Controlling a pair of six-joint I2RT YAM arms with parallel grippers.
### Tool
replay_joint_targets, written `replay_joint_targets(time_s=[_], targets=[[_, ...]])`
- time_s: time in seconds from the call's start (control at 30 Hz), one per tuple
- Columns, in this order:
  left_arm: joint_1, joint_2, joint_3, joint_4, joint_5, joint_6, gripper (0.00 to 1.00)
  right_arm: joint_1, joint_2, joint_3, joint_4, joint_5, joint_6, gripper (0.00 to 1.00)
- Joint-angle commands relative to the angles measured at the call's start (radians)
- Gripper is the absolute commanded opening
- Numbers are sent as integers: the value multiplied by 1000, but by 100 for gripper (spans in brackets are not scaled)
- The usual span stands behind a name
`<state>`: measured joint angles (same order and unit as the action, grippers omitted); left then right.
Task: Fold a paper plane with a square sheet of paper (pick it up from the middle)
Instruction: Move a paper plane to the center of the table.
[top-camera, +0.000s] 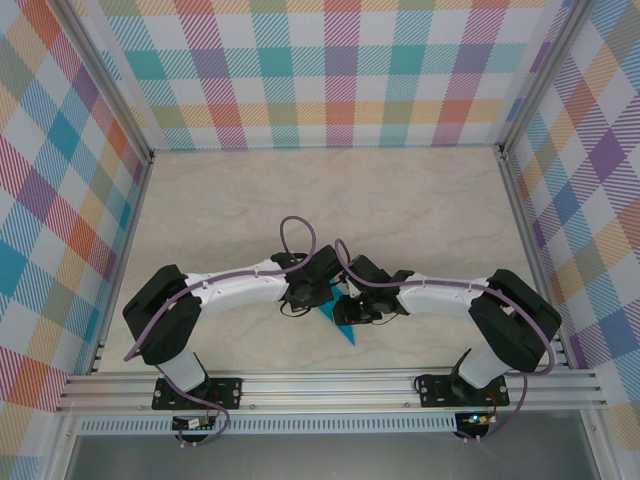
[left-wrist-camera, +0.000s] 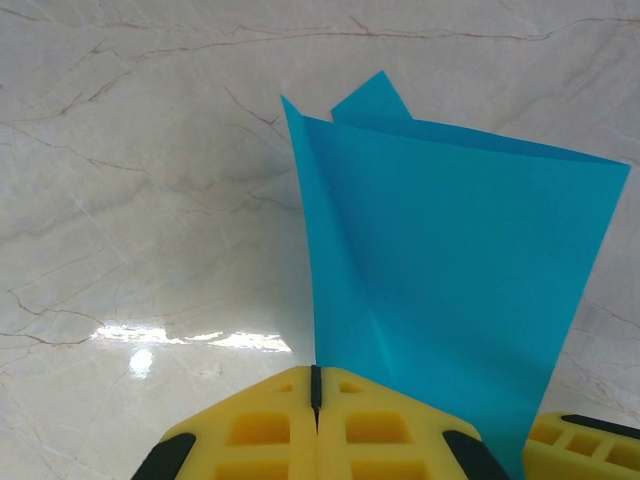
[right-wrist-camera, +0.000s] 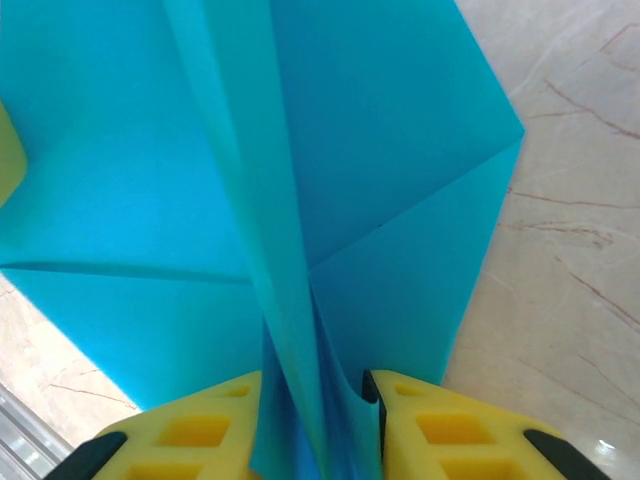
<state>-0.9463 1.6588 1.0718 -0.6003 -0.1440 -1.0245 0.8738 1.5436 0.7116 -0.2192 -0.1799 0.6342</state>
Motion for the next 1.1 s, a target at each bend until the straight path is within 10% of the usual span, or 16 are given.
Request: replay_joint_targets(time_s=[0.0,0.3,0.63,1.07], targets=[[11,-32,-11,-12,-22,11,4,9,21,13,-9,3,-10,27],[10,-76,-38,32,-18,10,7,8,-15,11,-17,11,-6,13],[16,-288,-153,88,-118,-18,34,6,-106,82,-188,225,15,10],[105,-507,-319,49,-170,-65,37,-62,290,556,-481,400,8,13]])
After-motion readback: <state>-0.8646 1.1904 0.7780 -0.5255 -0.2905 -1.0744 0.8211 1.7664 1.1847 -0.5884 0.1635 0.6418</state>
